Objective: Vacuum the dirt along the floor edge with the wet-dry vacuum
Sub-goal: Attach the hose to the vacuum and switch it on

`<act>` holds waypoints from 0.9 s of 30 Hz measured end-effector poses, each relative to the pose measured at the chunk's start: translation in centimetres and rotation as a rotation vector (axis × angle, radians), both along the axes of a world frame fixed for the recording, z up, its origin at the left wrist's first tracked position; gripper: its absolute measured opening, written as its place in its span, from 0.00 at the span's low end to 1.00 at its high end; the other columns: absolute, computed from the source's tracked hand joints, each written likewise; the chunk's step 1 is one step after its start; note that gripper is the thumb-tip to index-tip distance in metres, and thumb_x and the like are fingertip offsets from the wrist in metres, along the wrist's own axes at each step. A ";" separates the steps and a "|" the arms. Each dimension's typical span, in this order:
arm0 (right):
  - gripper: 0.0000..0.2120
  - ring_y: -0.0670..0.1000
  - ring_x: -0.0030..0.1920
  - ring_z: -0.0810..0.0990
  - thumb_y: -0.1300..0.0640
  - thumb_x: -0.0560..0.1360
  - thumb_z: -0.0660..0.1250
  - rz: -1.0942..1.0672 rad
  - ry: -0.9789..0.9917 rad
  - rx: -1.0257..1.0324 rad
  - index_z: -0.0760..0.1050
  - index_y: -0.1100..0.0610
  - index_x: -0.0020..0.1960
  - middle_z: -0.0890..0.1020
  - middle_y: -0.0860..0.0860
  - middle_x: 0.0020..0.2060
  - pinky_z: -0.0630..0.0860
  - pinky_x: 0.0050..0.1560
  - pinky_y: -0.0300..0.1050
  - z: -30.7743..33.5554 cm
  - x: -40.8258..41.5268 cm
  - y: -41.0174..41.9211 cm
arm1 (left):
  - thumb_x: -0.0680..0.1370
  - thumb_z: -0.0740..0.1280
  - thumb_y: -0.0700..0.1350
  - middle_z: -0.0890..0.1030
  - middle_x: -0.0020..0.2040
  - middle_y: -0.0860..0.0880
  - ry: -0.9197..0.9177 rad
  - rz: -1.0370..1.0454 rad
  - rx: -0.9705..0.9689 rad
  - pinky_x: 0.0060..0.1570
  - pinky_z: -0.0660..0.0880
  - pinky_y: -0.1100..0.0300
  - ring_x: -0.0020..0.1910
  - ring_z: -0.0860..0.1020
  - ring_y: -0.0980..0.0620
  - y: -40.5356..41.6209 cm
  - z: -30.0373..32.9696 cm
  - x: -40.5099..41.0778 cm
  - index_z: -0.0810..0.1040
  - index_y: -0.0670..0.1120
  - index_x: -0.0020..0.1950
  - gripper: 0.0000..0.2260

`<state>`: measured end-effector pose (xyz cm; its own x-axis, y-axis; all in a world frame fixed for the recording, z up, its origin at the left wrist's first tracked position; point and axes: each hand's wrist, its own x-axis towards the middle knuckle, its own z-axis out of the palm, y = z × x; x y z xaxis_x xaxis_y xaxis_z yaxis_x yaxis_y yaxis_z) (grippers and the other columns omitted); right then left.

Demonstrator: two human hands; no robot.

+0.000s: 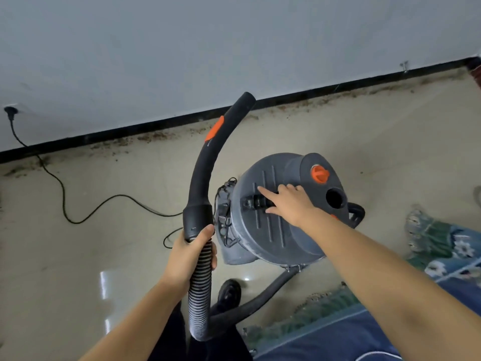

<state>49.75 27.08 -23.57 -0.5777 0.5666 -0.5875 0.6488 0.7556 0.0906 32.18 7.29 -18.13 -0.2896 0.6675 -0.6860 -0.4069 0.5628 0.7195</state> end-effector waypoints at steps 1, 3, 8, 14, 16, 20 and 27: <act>0.31 0.59 0.60 0.72 0.40 0.81 0.54 -0.048 0.012 0.001 0.46 0.45 0.79 0.73 0.58 0.61 0.67 0.59 0.52 -0.1 -1.0 0.3 | 0.78 0.65 0.49 0.74 0.27 0.41 0.007 0.000 0.001 0.24 0.69 0.59 0.22 0.71 0.48 -0.2 0.0 -0.3 0.68 0.40 0.46 0.13; 0.30 0.60 0.61 0.72 0.40 0.81 0.54 -0.144 0.053 -0.004 0.47 0.45 0.79 0.73 0.59 0.62 0.67 0.59 0.53 -0.4 -3.1 1.1 | 0.78 0.65 0.48 0.74 0.27 0.41 0.019 0.001 0.003 0.24 0.69 0.60 0.22 0.71 0.48 -0.5 0.1 -1.1 0.69 0.40 0.46 0.12; 0.30 0.62 0.60 0.73 0.39 0.80 0.54 -0.309 0.122 0.042 0.47 0.44 0.78 0.74 0.60 0.61 0.69 0.56 0.54 -1.3 -7.2 3.8 | 0.76 0.67 0.49 0.73 0.26 0.41 0.043 0.016 0.042 0.25 0.68 0.60 0.22 0.70 0.48 -0.8 0.3 -4.0 0.68 0.40 0.41 0.14; 0.31 0.60 0.55 0.78 0.42 0.81 0.57 -0.452 0.153 0.018 0.50 0.47 0.79 0.79 0.60 0.57 0.69 0.36 0.46 -1.3 -9.7 8.2 | 0.78 0.66 0.47 0.73 0.26 0.40 0.102 0.044 0.069 0.26 0.68 0.59 0.22 0.69 0.49 -0.8 -0.1 -6.1 0.67 0.42 0.41 0.12; 0.30 0.60 0.54 0.78 0.42 0.81 0.57 -0.501 0.153 0.034 0.51 0.48 0.78 0.79 0.59 0.56 0.68 0.33 0.45 -1.3 -10.0 9.0 | 0.77 0.67 0.49 0.73 0.26 0.40 0.125 0.023 0.095 0.26 0.68 0.59 0.23 0.69 0.48 -0.6 0.0 -6.4 0.67 0.41 0.42 0.14; 0.30 0.61 0.59 0.76 0.43 0.80 0.58 -0.570 0.157 0.052 0.53 0.49 0.78 0.77 0.59 0.61 0.72 0.41 0.49 -1.4 -10.7 9.7 | 0.78 0.66 0.46 0.74 0.26 0.41 0.134 -0.021 0.124 0.25 0.69 0.62 0.22 0.70 0.49 -0.2 0.1 -6.5 0.67 0.39 0.44 0.13; 0.25 0.60 0.69 0.68 0.53 0.82 0.59 -0.680 0.470 -0.226 0.59 0.55 0.77 0.67 0.60 0.71 0.66 0.66 0.48 1.5 -8.1 8.0 | 0.76 0.68 0.48 0.74 0.27 0.41 0.109 -0.050 0.133 0.25 0.70 0.62 0.23 0.71 0.49 0.6 0.8 -5.2 0.67 0.41 0.45 0.14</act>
<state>41.68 35.09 -22.05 -0.3666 0.7763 -0.5127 0.9000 0.1562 -0.4071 26.94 7.88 -17.33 -0.3210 0.7660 -0.5569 -0.2963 0.4773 0.8273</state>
